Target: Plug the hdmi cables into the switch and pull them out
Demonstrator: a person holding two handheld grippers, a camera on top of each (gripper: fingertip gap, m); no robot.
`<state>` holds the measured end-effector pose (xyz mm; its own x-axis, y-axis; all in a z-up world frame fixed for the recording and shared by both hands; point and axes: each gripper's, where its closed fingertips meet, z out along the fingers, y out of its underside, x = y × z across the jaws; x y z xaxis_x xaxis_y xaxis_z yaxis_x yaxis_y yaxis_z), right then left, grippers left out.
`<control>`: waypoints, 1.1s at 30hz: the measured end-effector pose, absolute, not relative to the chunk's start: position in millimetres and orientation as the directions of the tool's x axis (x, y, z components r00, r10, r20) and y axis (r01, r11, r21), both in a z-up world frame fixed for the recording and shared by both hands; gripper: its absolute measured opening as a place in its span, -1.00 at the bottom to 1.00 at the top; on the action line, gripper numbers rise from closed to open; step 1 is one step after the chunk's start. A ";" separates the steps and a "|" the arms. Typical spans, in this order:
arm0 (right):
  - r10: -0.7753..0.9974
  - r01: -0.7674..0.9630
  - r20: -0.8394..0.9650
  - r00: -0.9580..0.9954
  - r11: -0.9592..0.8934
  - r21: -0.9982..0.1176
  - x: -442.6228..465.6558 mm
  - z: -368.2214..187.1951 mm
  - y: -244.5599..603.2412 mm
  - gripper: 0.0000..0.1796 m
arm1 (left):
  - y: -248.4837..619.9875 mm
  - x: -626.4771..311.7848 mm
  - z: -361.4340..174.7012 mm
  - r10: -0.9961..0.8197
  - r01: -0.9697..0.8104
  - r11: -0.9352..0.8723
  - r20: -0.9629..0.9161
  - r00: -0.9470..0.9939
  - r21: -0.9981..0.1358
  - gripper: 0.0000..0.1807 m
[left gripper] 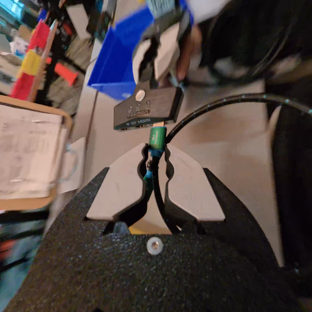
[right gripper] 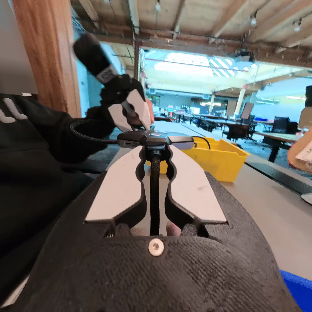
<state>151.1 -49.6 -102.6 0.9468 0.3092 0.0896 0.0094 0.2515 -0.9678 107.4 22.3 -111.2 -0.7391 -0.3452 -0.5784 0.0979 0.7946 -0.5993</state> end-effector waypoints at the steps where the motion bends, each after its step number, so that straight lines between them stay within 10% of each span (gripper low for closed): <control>1: 0.319 0.011 0.101 0.942 0.270 -0.963 148.8 -98.1 -51.8 -0.74 | 19.2 101.9 -103.4 -0.390 0.076 0.710 -0.481 -0.785 -0.700 -0.80; 5: 0.322 0.066 0.155 0.934 0.271 -0.960 140.9 -90.7 -51.2 -0.74 | 22.8 95.0 -94.3 -0.428 -0.006 0.554 -0.279 -0.860 -0.832 -0.70; 13: 0.333 0.041 0.131 0.934 0.263 -0.964 142.5 -97.9 -48.3 -0.74 | 29.8 92.3 -123.9 -0.392 -0.084 0.719 -0.302 -0.869 -0.690 -0.74; 33: 0.328 0.019 0.095 0.940 0.230 -0.973 147.3 -105.8 -46.9 -0.74 | 30.3 95.7 -116.4 -0.445 -0.144 0.639 -0.210 -0.871 -0.756 -0.89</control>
